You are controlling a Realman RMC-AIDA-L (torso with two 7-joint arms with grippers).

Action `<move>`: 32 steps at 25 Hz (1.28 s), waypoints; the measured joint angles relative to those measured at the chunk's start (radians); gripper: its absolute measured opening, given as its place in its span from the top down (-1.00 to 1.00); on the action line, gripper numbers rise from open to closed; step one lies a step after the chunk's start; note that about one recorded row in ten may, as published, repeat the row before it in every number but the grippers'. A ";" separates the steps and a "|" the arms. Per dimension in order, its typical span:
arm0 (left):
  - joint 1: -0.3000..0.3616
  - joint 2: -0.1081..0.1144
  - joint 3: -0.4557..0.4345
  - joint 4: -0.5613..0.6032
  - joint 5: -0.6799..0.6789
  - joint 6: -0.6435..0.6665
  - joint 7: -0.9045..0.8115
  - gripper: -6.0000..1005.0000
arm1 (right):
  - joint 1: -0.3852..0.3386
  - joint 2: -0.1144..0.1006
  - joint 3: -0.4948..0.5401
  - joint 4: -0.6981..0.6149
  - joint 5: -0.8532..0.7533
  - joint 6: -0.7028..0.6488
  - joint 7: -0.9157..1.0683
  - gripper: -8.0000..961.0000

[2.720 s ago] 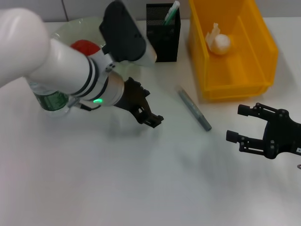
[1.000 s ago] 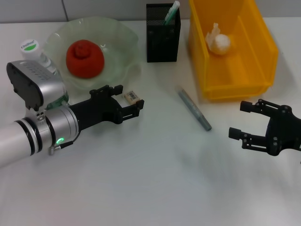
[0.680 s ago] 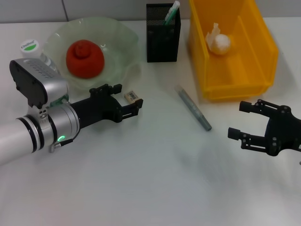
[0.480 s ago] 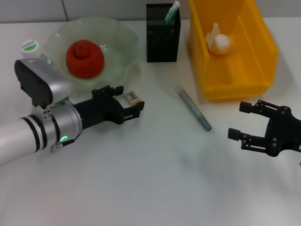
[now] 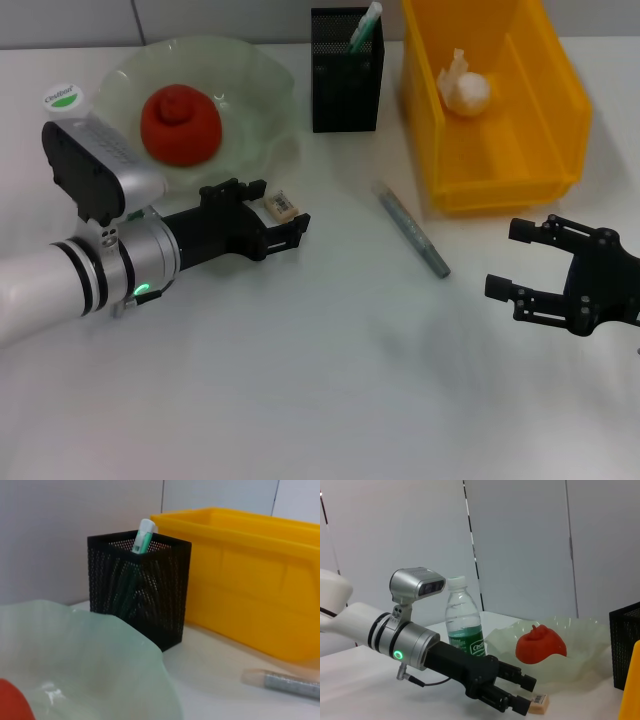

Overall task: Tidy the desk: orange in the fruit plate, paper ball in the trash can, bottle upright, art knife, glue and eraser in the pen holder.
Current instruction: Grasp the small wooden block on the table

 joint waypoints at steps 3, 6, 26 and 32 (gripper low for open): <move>-0.010 0.000 0.003 -0.003 -0.005 -0.013 0.005 -0.59 | 0.000 0.000 0.000 0.000 0.000 -0.001 0.002 -0.67; -0.014 0.000 0.010 -0.003 -0.006 -0.016 0.005 -0.59 | 0.000 0.000 0.000 0.000 0.000 -0.002 0.005 -0.67; -0.026 0.000 0.055 -0.005 -0.009 -0.031 0.006 -0.59 | -0.003 0.001 0.000 0.000 0.000 -0.002 0.009 -0.67; -0.025 0.000 0.056 -0.005 -0.033 -0.038 0.012 -0.56 | -0.003 0.001 0.000 -0.001 -0.002 -0.002 0.010 -0.67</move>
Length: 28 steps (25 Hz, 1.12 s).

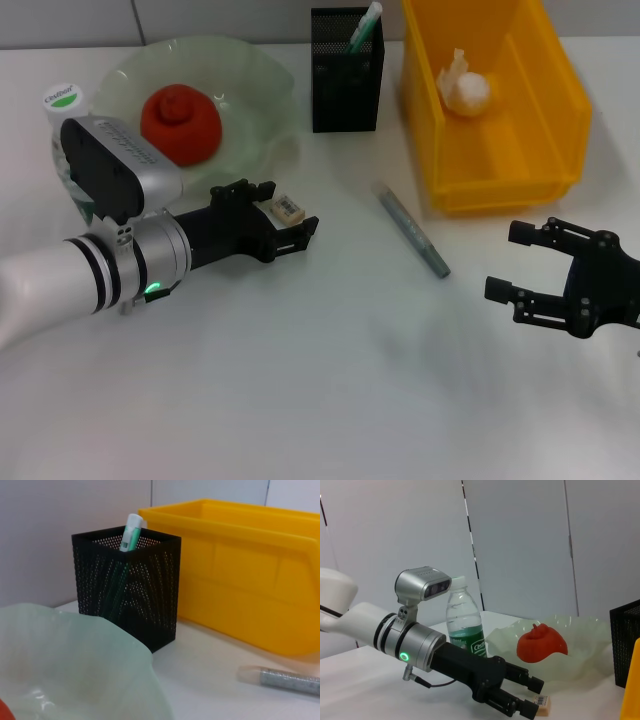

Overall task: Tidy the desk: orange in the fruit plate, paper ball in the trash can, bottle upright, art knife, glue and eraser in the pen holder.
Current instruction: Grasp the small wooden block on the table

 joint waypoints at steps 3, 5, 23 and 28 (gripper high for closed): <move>-0.003 0.000 0.000 -0.001 -0.001 -0.002 0.002 -0.55 | 0.000 0.000 0.000 0.000 -0.001 -0.002 0.000 -0.67; -0.004 0.000 0.002 -0.003 -0.002 -0.006 0.002 -0.54 | 0.000 0.000 0.000 0.000 -0.001 -0.005 0.000 -0.67; -0.018 0.000 0.030 -0.003 -0.003 -0.032 0.004 -0.12 | -0.001 0.000 0.002 0.000 0.000 -0.010 0.000 -0.67; -0.030 0.000 0.066 -0.001 -0.011 -0.066 0.004 -0.05 | -0.001 -0.001 0.002 0.000 0.001 -0.010 0.006 -0.67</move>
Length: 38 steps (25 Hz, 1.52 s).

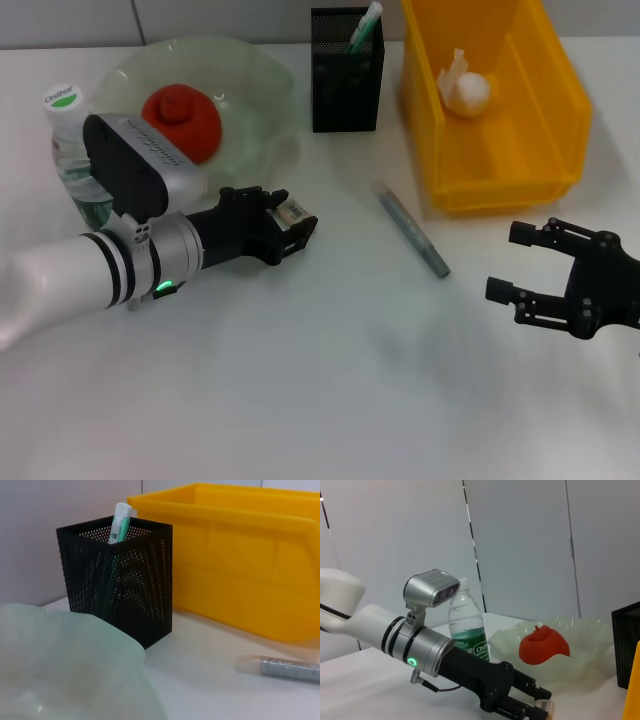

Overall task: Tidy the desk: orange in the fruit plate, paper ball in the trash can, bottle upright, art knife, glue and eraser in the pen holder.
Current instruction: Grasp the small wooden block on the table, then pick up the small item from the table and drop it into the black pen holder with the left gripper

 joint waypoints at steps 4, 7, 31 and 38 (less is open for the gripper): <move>-0.001 0.000 0.015 0.006 -0.022 -0.008 0.000 0.00 | 0.000 -0.001 0.000 0.000 0.000 0.000 0.002 -0.67; -0.005 0.000 0.018 0.006 -0.025 -0.016 0.006 0.05 | 0.000 -0.002 0.000 0.000 0.001 0.000 0.003 -0.67; 0.084 0.005 -0.019 0.102 -0.029 0.188 0.006 0.20 | 0.000 -0.003 0.000 0.000 0.004 -0.001 0.007 -0.67; 0.099 0.001 -0.086 0.106 -0.062 0.339 0.023 0.20 | 0.000 -0.003 0.000 0.000 -0.002 -0.003 0.007 -0.67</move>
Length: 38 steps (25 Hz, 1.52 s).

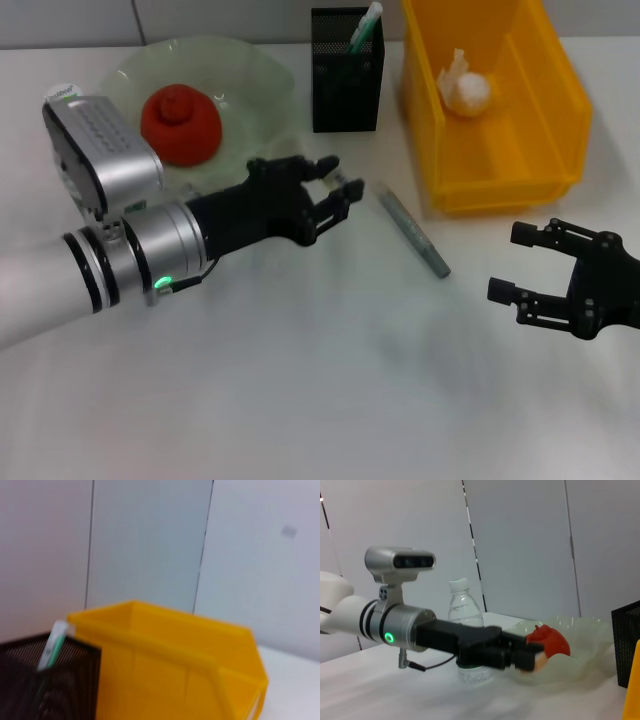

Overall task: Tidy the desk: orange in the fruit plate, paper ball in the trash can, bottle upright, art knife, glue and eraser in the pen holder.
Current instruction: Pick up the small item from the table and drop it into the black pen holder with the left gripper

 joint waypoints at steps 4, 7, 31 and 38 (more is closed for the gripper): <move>-0.026 -0.001 0.026 0.006 -0.098 0.017 0.028 0.20 | -0.002 0.000 0.000 0.000 -0.001 0.007 0.000 -0.67; -0.064 -0.001 0.058 0.010 -0.190 0.013 0.040 0.20 | -0.009 0.000 0.000 0.001 -0.001 0.011 -0.004 -0.67; -0.391 -0.001 0.150 0.092 -0.396 -0.679 0.012 0.20 | -0.027 0.006 0.002 0.002 -0.001 0.012 -0.010 -0.67; -0.414 -0.001 0.143 0.084 -0.396 -0.777 0.003 0.20 | -0.021 0.008 0.002 0.001 -0.001 0.009 -0.011 -0.67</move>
